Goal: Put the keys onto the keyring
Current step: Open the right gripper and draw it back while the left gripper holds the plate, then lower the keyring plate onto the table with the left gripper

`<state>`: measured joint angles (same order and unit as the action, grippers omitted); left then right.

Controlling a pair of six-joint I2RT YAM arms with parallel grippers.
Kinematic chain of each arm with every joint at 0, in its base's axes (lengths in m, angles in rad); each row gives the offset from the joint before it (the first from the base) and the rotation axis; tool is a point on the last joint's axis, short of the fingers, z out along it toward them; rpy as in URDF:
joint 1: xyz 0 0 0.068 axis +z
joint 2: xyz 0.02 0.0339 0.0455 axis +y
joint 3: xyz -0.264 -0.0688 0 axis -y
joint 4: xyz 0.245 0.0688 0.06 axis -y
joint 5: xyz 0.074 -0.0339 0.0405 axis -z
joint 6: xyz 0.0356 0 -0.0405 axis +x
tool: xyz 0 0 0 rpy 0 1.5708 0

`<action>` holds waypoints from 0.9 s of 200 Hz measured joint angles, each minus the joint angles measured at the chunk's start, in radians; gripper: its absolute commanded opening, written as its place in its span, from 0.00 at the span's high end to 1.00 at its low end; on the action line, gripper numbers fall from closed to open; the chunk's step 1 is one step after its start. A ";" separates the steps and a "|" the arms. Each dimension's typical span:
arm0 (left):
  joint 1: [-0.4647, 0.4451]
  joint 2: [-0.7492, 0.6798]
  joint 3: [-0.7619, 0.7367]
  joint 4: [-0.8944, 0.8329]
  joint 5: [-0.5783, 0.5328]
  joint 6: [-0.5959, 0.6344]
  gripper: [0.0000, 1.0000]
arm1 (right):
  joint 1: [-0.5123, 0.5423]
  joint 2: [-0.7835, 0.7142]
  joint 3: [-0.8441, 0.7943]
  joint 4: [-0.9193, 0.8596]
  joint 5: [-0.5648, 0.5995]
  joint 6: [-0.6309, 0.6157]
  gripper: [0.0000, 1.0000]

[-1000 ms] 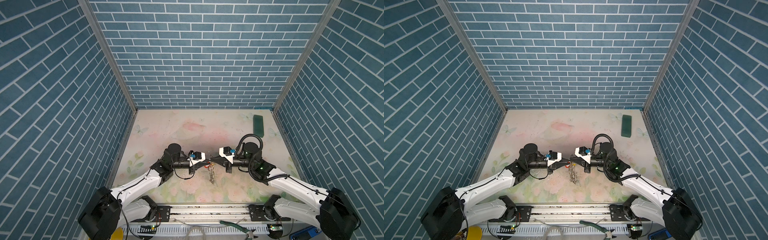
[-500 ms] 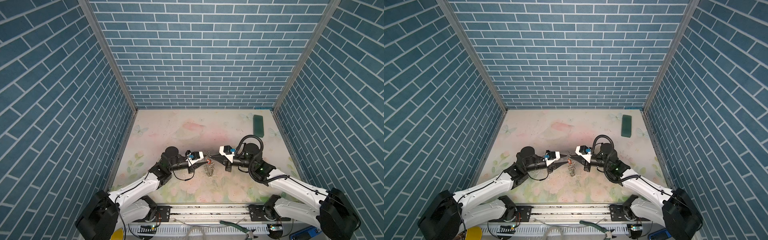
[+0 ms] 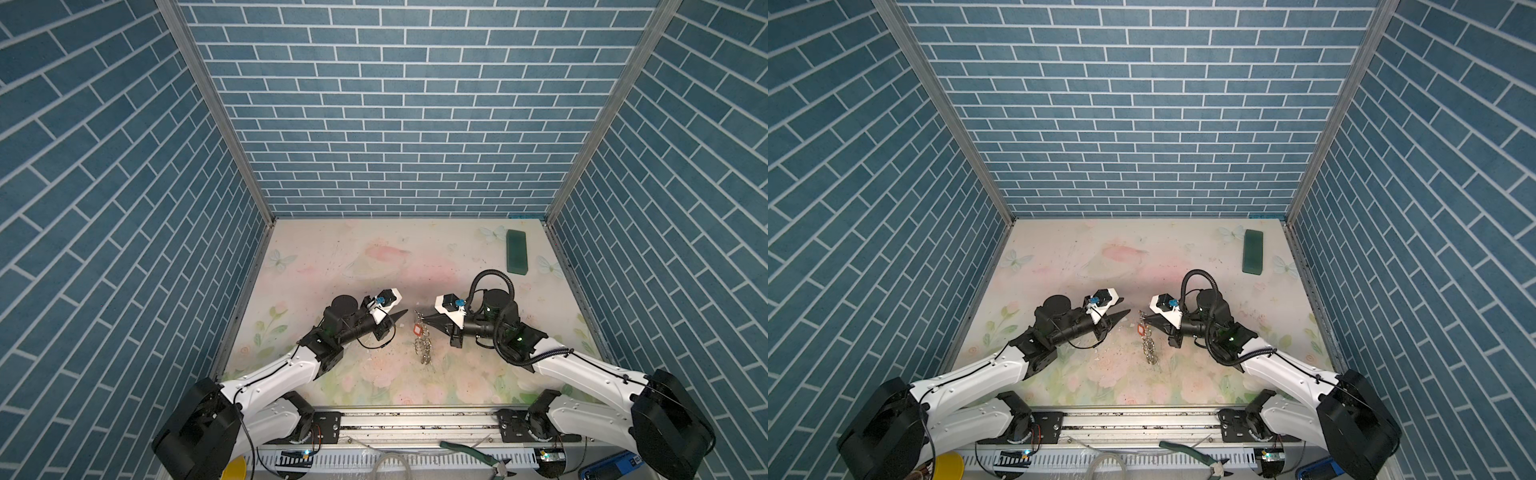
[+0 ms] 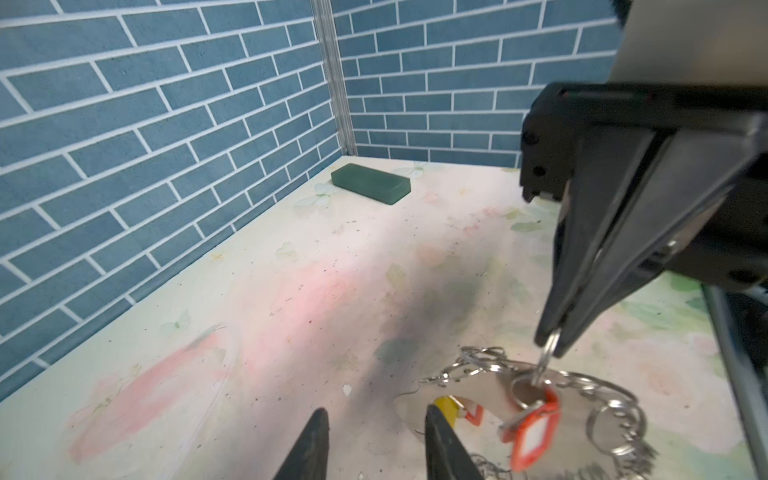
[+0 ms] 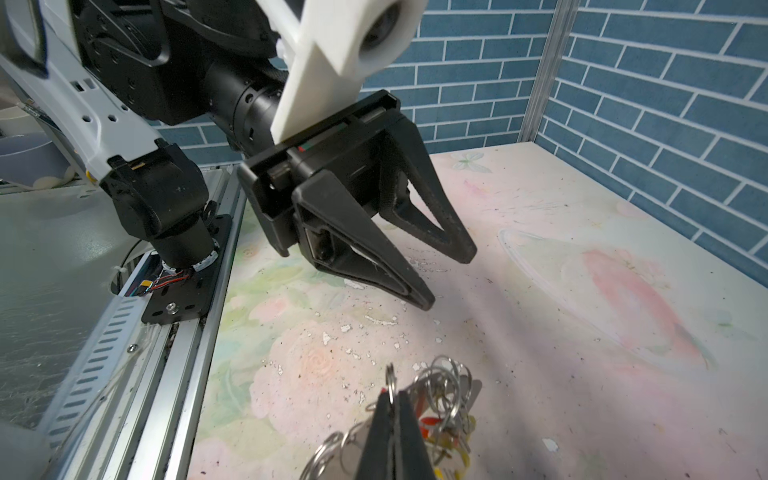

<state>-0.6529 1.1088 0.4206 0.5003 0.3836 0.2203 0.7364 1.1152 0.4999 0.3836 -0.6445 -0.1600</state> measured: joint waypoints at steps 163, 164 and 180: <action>0.058 0.389 0.100 0.128 0.384 0.045 0.43 | 0.000 -0.184 -0.080 -0.103 0.023 -0.032 1.00; 0.058 0.394 0.101 0.130 0.386 0.045 0.43 | 0.000 -0.184 -0.080 -0.101 0.023 -0.032 1.00; 0.058 0.435 0.112 0.151 0.401 0.045 0.43 | 0.000 -0.184 -0.084 -0.093 0.018 -0.032 1.00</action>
<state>-0.5949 1.5440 0.5323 0.6514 0.7849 0.2649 0.7364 0.9310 0.4156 0.2905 -0.6262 -0.1921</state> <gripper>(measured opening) 0.570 0.041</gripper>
